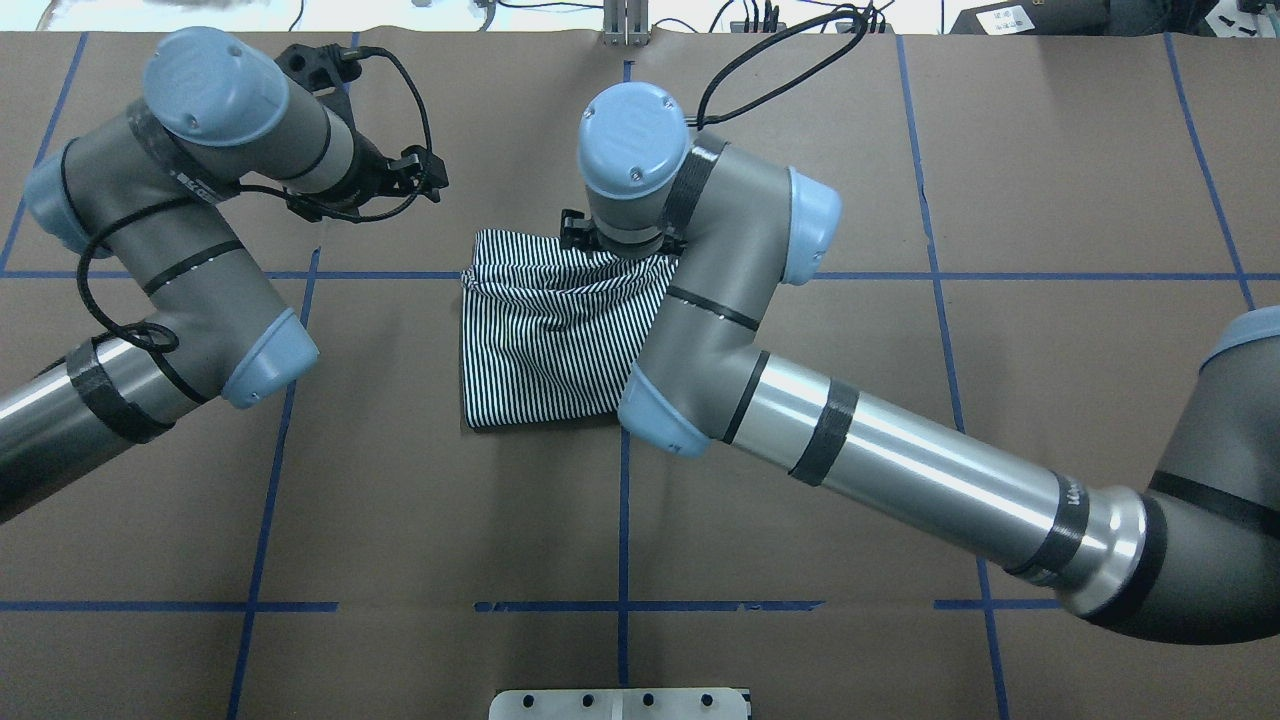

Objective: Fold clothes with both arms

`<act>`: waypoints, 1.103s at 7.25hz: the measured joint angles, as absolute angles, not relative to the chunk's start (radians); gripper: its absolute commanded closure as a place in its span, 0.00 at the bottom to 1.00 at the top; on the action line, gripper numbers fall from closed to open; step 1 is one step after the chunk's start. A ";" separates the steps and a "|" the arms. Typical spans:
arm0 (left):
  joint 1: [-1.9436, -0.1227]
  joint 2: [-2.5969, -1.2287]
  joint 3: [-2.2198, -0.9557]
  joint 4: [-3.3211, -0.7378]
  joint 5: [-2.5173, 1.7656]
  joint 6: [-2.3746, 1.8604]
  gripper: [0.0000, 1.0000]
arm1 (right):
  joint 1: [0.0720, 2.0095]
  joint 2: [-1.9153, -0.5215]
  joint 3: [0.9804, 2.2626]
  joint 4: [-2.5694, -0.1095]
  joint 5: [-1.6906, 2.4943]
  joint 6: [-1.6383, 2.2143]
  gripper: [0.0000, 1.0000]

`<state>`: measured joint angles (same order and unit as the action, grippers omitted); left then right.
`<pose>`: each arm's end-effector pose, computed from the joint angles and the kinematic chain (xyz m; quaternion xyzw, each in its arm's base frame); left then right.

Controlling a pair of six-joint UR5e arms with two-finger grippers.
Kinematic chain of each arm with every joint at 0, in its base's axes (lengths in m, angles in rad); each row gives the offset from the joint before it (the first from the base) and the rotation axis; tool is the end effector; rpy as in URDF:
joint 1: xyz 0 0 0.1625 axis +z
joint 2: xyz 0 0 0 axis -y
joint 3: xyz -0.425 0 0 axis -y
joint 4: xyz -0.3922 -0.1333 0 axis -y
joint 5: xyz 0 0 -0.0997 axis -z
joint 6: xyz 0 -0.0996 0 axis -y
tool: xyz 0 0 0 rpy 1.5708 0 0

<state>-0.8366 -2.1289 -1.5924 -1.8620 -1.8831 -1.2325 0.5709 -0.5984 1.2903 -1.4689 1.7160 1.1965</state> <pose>0.3860 -0.5810 0.2930 0.1136 0.4250 -0.1573 0.8842 -0.6033 -0.5287 0.1497 0.1159 -0.3737 0.0624 0.9181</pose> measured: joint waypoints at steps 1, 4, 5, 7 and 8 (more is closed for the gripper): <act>-0.858 -2.114 -1.611 -1.837 -1.886 -1.187 0.00 | 0.532 -0.570 1.261 -1.474 1.683 1.150 0.00; -0.872 -2.092 -1.627 -1.821 -1.888 -1.155 0.00 | 0.502 -0.501 1.083 -1.388 1.617 1.051 0.00; -0.875 -2.091 -1.627 -1.821 -1.888 -1.154 0.00 | 0.503 -0.493 1.020 -1.330 1.598 1.030 0.00; -0.886 -2.090 -1.628 -1.821 -1.896 -1.154 0.00 | 0.530 -0.470 0.922 -1.244 1.575 0.995 0.00; -0.888 -2.090 -1.627 -1.821 -1.899 -1.154 0.00 | 0.558 -0.453 0.872 -1.198 1.571 0.979 0.00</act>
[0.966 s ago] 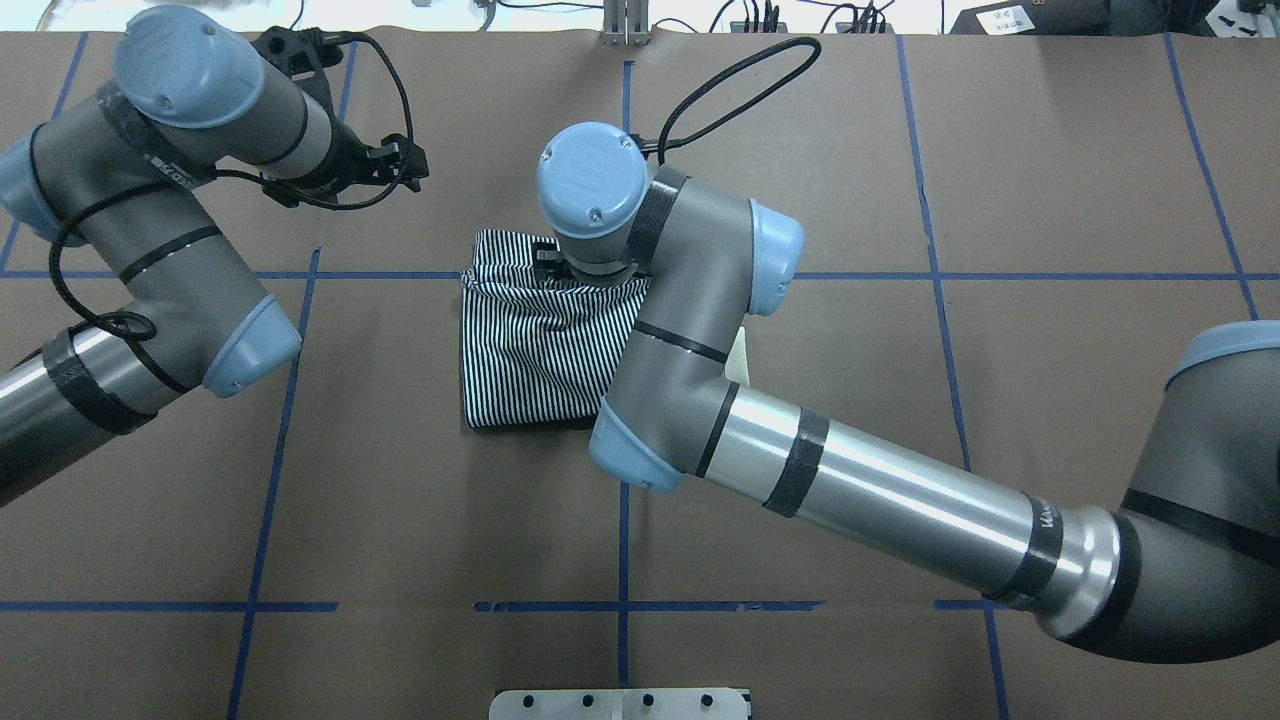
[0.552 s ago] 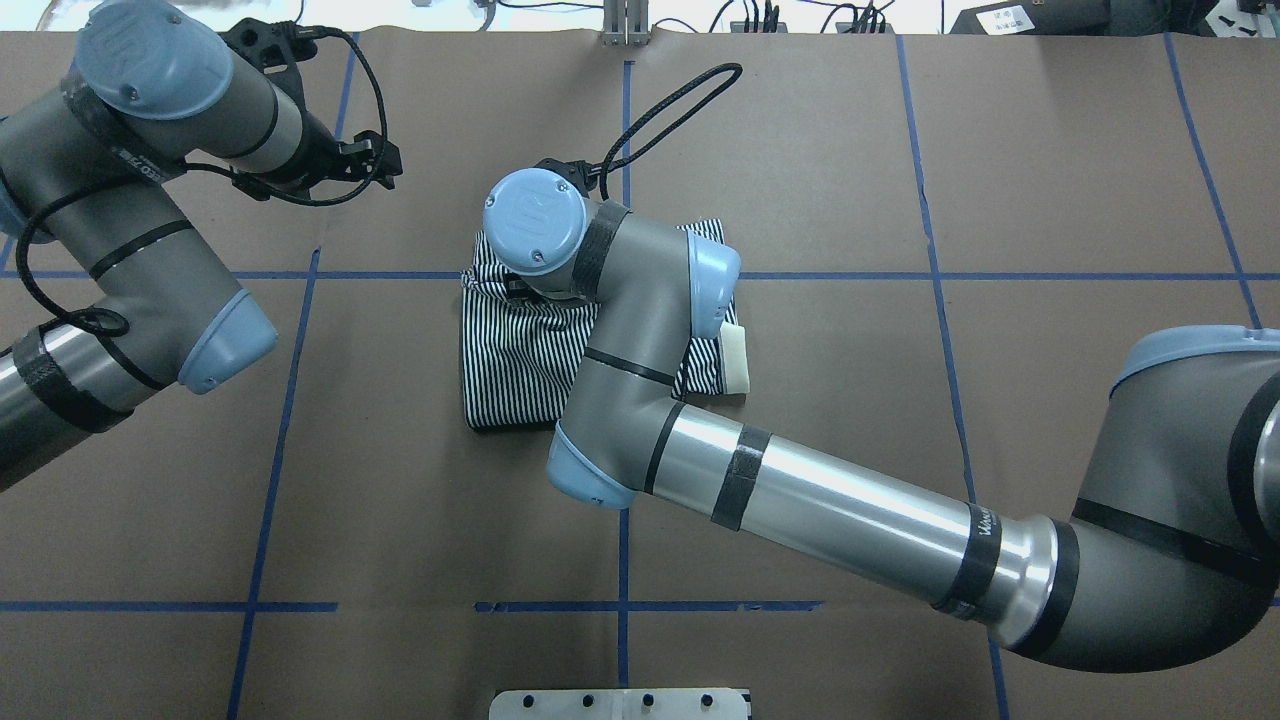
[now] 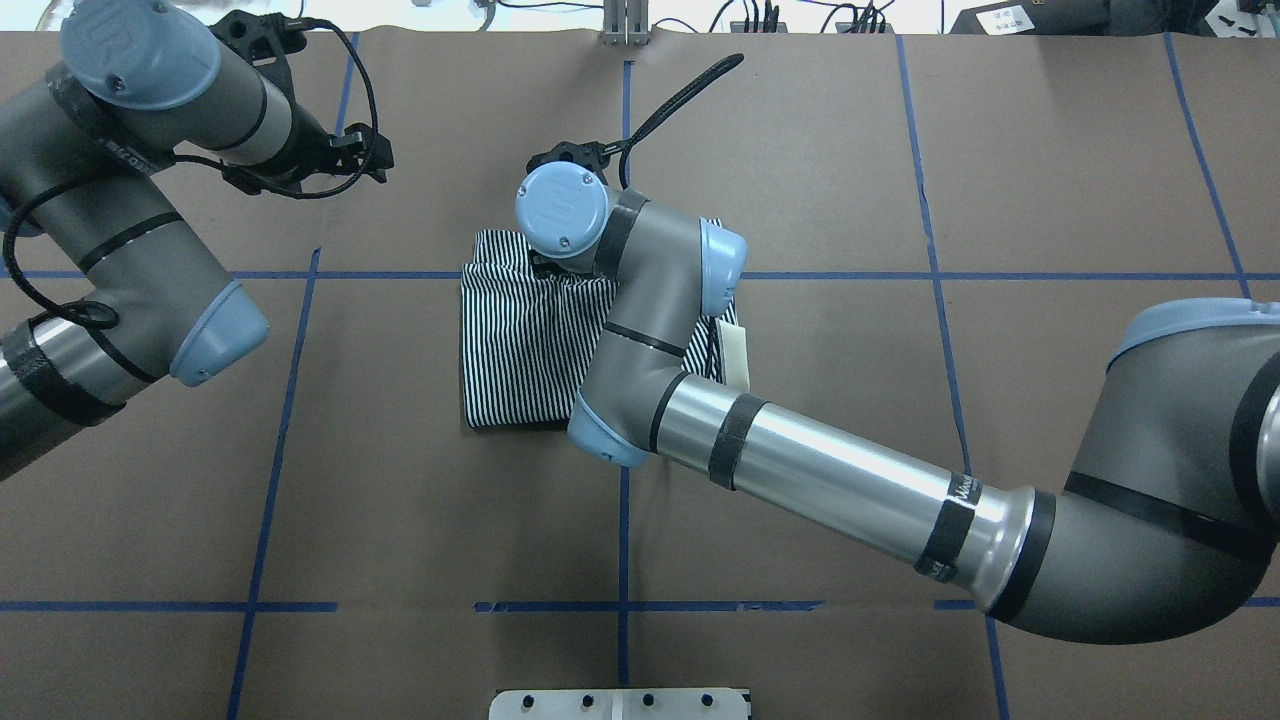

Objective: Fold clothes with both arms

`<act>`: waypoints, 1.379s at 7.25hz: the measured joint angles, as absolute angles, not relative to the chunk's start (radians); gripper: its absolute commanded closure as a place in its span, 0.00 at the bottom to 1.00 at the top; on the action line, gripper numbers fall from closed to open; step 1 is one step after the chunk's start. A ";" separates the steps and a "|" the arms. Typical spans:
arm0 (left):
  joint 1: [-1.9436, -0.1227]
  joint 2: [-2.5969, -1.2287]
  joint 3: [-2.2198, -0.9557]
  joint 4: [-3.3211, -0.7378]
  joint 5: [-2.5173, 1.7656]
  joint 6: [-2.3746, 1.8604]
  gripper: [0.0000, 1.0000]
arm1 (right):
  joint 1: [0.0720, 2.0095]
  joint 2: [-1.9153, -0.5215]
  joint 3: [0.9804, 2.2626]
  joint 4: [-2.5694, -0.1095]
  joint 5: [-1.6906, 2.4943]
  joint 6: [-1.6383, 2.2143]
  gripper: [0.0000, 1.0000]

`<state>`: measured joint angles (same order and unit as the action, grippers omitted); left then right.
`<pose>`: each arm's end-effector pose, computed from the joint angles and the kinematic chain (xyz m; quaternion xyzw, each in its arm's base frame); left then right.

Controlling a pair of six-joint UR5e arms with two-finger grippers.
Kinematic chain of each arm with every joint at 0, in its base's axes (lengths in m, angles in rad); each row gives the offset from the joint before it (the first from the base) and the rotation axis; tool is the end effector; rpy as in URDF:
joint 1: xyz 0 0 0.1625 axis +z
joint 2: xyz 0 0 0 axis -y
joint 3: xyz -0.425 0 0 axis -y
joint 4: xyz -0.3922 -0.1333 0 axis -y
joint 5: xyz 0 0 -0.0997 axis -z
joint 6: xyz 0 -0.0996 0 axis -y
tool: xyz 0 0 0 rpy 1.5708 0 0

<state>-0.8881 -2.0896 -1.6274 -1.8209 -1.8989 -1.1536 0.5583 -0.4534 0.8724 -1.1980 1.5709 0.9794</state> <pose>0.3484 -0.5889 0.3088 0.1215 0.4053 -0.1471 0.8941 -0.6768 -0.5799 0.1881 0.2096 -0.3237 -0.0153 0.9225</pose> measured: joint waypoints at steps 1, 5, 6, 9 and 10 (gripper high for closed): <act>-0.889 -2.089 -1.627 -1.821 -1.900 -1.154 0.00 | 0.583 -0.442 0.837 -1.156 1.569 0.972 0.00; -0.915 -2.085 -1.624 -1.825 -1.915 -1.089 0.00 | 0.741 -0.491 0.931 -1.208 1.733 0.871 0.00; -0.953 -2.073 -1.626 -1.823 -1.941 -1.024 0.00 | 0.818 -0.567 1.059 -1.317 1.824 0.786 0.00; -1.185 -1.944 -1.655 -1.822 -2.068 -0.601 0.00 | 1.131 -0.885 1.392 -1.594 2.101 0.377 0.00; -1.287 -1.877 -1.660 -1.820 -2.123 -0.393 0.00 | 1.255 -1.009 1.438 -1.613 2.211 0.234 0.00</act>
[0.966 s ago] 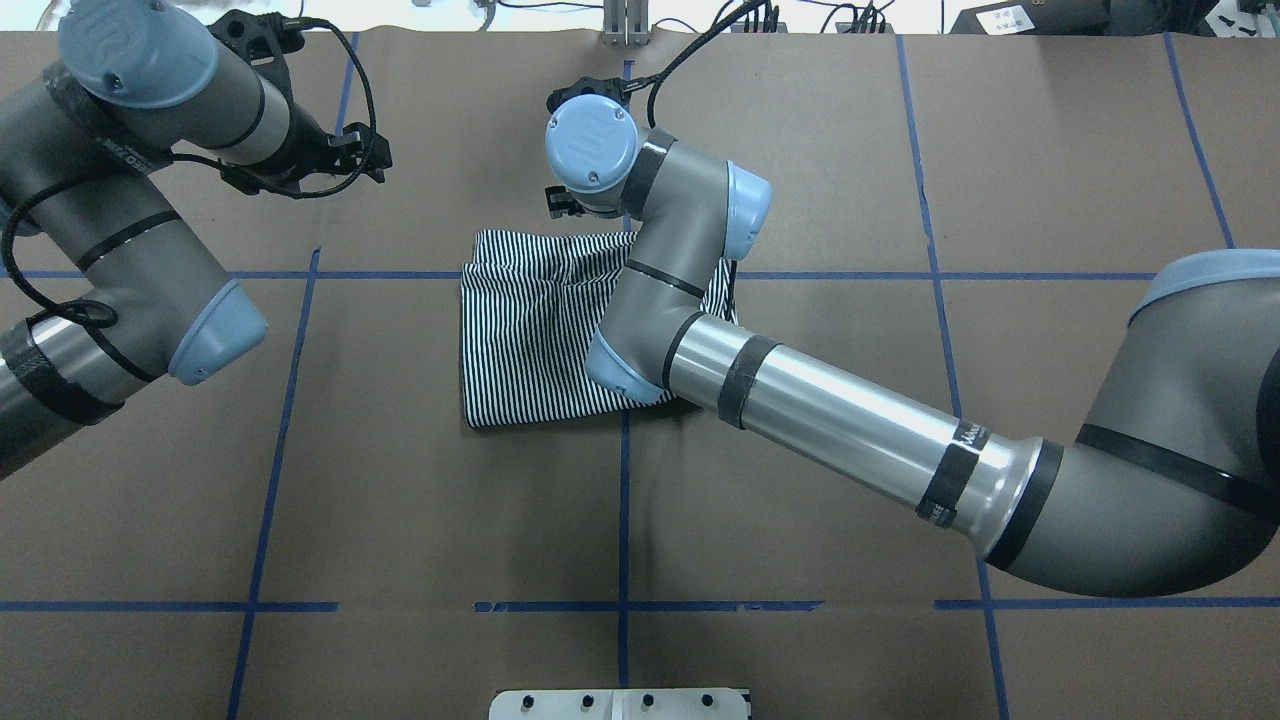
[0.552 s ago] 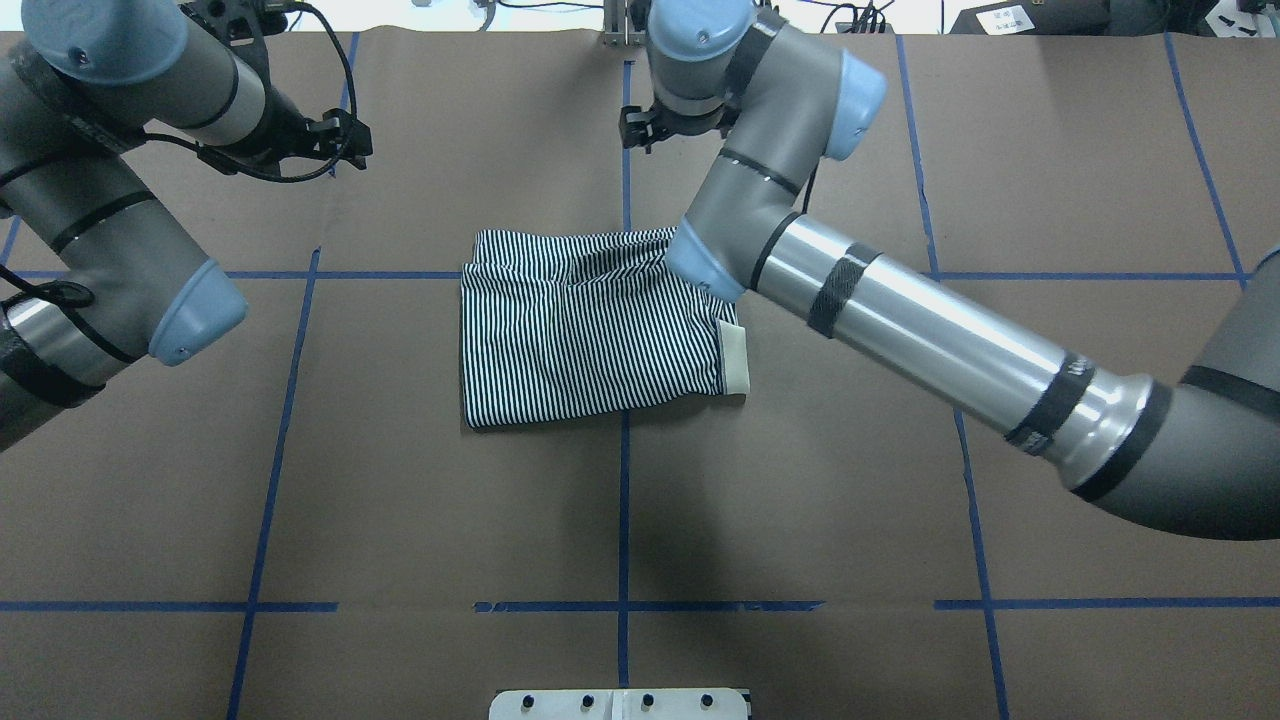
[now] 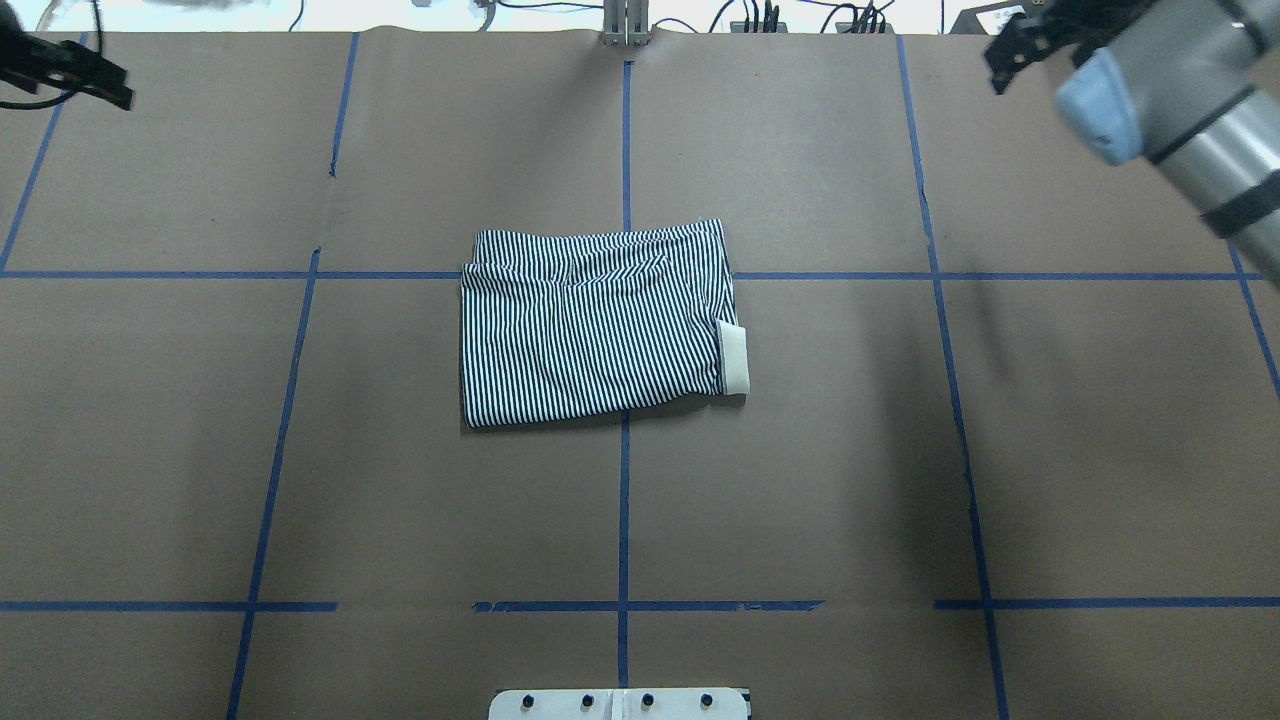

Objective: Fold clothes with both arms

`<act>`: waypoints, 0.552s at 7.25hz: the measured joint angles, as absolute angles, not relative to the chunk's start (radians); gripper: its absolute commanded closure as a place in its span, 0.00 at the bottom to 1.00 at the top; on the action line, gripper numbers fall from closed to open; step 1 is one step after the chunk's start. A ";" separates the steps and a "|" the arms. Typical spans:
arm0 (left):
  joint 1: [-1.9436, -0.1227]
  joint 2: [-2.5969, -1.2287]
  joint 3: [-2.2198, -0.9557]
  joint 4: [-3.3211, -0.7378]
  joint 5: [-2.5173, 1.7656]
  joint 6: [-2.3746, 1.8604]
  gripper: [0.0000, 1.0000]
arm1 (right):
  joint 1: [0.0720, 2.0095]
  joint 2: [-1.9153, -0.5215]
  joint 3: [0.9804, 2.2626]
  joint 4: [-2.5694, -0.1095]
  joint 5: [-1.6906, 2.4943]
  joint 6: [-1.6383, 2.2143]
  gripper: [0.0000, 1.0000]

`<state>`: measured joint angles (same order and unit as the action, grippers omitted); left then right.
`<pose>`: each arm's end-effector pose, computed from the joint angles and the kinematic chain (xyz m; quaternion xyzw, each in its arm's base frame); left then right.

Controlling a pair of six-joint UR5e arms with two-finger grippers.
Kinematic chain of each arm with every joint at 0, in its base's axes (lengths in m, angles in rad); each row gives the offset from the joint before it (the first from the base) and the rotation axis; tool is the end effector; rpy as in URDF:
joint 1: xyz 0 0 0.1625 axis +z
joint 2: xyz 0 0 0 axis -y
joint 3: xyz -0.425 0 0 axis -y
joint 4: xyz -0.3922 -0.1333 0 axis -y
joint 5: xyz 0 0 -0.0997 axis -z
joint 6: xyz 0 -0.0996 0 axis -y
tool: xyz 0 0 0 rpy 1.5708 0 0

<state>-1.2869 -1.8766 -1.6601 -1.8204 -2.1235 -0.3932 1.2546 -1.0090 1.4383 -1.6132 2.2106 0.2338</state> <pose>0.0961 -0.6184 0.4247 0.2015 0.3453 0.0365 0.9159 -0.1492 -0.6935 0.3953 0.0918 -0.3466 -0.0988 0.9283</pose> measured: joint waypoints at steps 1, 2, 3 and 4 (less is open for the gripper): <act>-1.382 -1.808 -1.659 -1.819 -2.170 -0.193 0.00 | 1.363 -1.120 1.463 -1.626 2.286 0.110 0.00; -1.455 -1.753 -1.661 -1.815 -2.194 -0.056 0.00 | 1.448 -1.218 1.487 -1.655 2.321 -0.005 0.00; -1.499 -1.701 -1.667 -1.811 -2.213 0.008 0.00 | 1.514 -1.303 1.526 -1.706 2.332 -0.089 0.00; -1.518 -1.660 -1.671 -1.827 -2.229 0.026 0.00 | 1.554 -1.371 1.567 -1.739 2.331 -0.128 0.00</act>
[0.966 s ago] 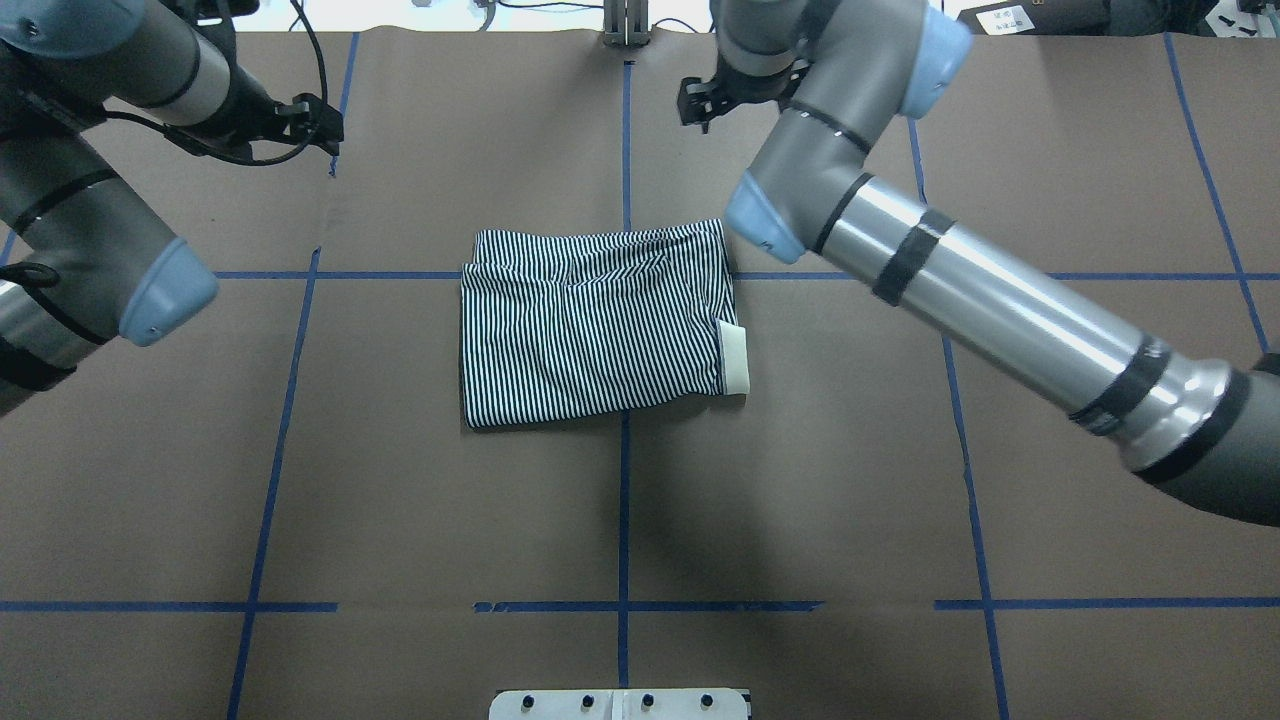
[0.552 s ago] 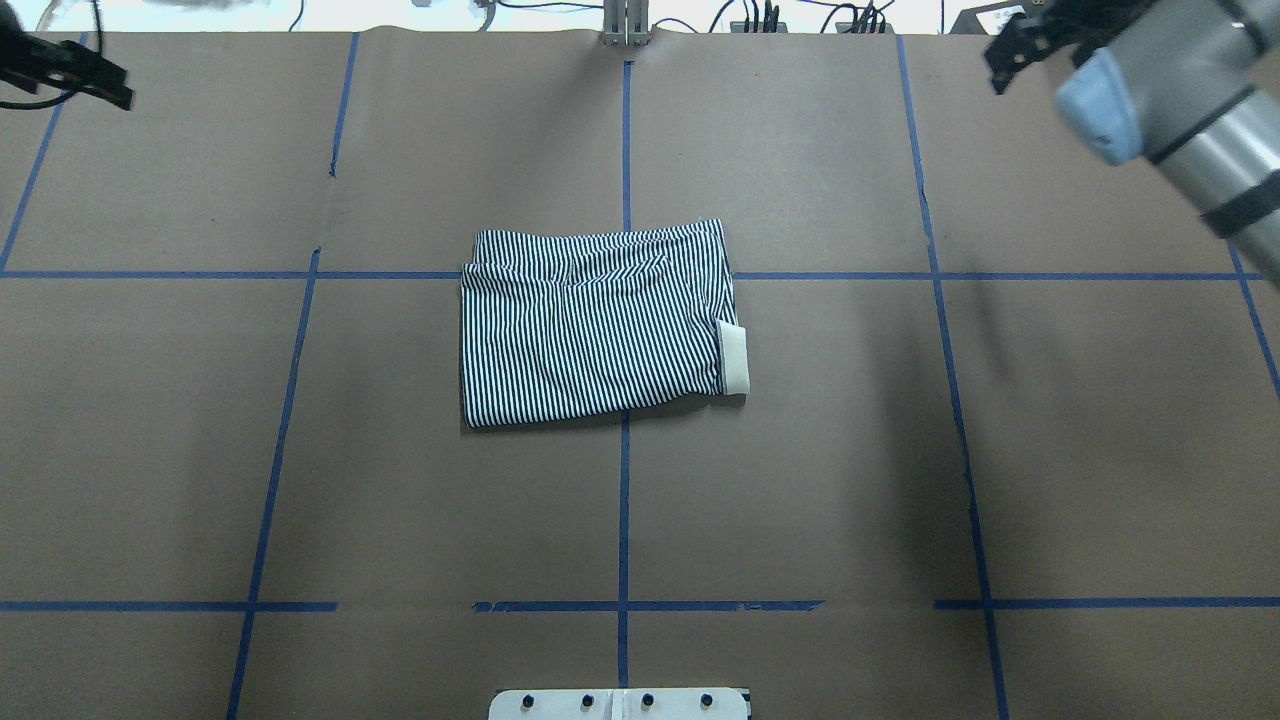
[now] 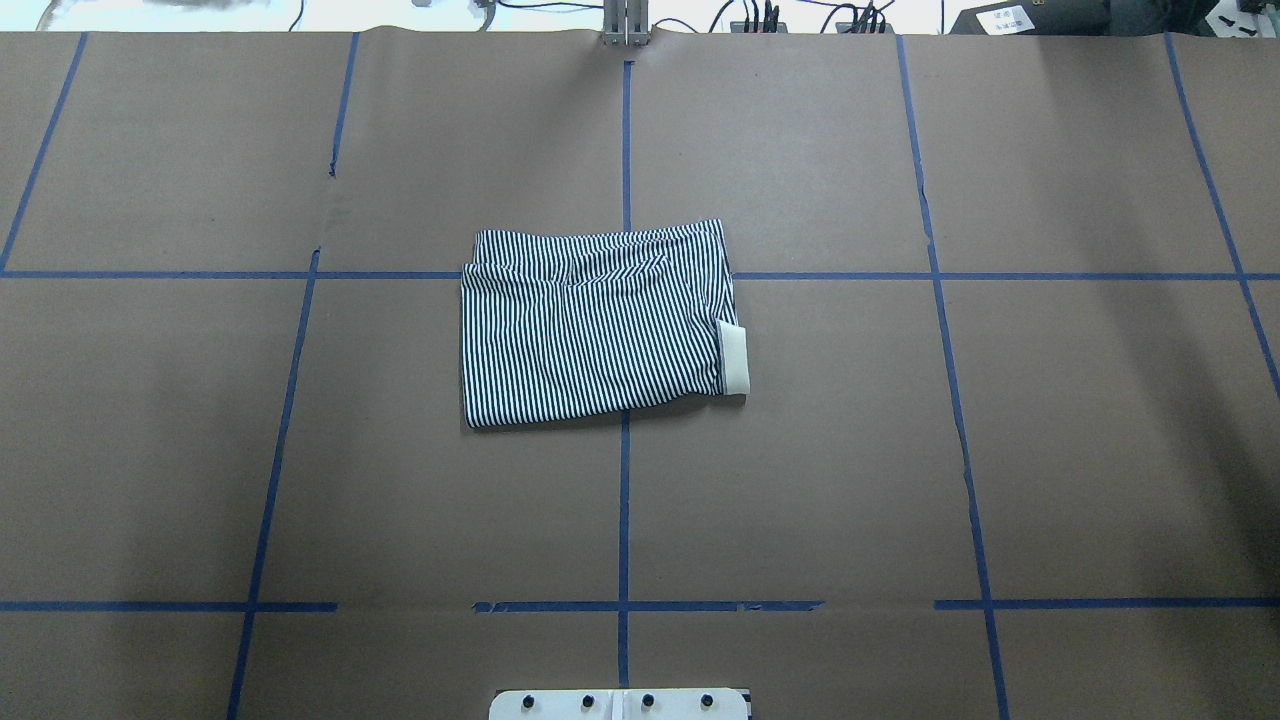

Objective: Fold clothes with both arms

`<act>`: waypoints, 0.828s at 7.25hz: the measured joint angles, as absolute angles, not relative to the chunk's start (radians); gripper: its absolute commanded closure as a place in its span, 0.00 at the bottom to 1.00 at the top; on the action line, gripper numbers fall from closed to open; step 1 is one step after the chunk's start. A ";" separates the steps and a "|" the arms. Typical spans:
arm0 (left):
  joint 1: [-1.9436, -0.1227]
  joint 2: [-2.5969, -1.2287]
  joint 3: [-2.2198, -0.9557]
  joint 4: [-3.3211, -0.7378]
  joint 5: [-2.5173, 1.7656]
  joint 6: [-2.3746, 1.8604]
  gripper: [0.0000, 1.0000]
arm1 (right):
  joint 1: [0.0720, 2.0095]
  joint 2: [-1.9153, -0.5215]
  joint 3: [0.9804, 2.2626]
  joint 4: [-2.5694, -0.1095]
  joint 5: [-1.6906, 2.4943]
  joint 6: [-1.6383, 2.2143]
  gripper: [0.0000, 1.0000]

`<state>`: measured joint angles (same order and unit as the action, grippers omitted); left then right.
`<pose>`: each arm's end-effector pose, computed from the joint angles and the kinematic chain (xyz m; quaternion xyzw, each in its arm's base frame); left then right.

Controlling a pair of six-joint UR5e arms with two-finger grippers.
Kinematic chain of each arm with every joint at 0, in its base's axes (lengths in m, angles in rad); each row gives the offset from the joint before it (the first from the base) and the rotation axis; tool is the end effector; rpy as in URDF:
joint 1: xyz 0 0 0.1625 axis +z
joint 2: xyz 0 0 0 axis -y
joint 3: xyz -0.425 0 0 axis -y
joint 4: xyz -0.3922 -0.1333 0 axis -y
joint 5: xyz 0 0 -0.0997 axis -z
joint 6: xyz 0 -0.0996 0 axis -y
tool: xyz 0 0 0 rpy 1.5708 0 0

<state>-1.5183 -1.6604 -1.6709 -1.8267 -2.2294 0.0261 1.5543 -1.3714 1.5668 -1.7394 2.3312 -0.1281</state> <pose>-0.0435 -0.5502 0.5399 0.2049 0.3181 0.1077 0.9194 0.0552 -0.5715 0.5724 0.0331 -0.3698 -0.0720 0.9257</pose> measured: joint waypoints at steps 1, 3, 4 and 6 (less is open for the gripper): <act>-1.525 -1.632 -1.669 -1.861 -2.233 0.029 0.00 | 1.571 -1.419 1.591 -1.741 2.315 -0.141 0.00; -1.527 -1.561 -1.644 -1.912 -2.233 0.031 0.00 | 1.579 -1.481 1.604 -1.712 2.292 -0.145 0.00; -1.529 -1.543 -1.641 -1.898 -2.234 0.030 0.00 | 1.579 -1.500 1.600 -1.702 2.298 -0.143 0.00; -1.530 -1.542 -1.659 -1.778 -2.237 0.034 0.00 | 1.579 -1.529 1.589 -1.655 2.327 -0.140 0.00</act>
